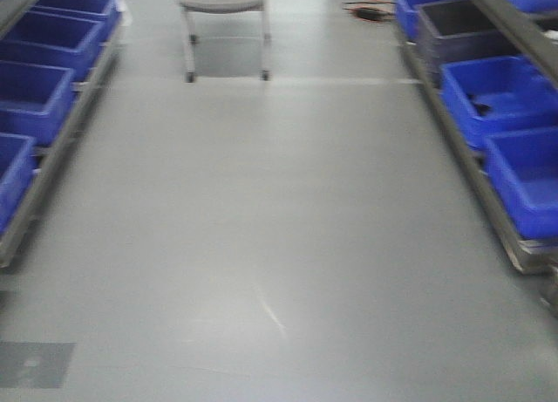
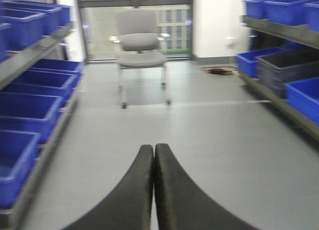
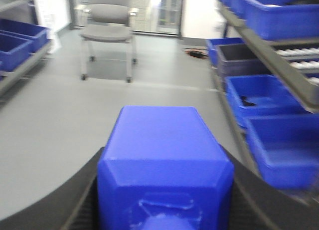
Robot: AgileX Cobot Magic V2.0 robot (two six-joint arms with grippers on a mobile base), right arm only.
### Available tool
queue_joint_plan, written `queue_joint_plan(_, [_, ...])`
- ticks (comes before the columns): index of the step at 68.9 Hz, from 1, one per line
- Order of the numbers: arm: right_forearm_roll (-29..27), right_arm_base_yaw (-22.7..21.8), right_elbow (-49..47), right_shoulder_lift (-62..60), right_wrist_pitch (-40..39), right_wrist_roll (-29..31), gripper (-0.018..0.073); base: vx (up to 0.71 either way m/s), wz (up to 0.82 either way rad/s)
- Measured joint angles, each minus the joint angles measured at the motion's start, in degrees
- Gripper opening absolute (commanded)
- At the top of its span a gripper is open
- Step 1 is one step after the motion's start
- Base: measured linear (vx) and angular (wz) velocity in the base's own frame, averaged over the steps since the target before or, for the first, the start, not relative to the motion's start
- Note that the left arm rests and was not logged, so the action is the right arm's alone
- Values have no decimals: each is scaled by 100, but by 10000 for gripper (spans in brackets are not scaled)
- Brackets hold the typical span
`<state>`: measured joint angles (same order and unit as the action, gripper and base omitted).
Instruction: Pour parts from conveyor to right shelf
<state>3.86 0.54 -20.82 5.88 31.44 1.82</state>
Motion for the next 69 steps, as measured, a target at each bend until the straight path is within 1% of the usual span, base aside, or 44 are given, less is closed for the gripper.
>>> queue_joint_plan(13, [0, 0, 0, 0, 0, 0, -6, 26, 74])
queue_joint_plan(49, [0, 0, 0, 0, 0, 0, -6, 25, 96])
queue_joint_plan(69, [0, 0, 0, 0, 0, 0, -6, 22, 82])
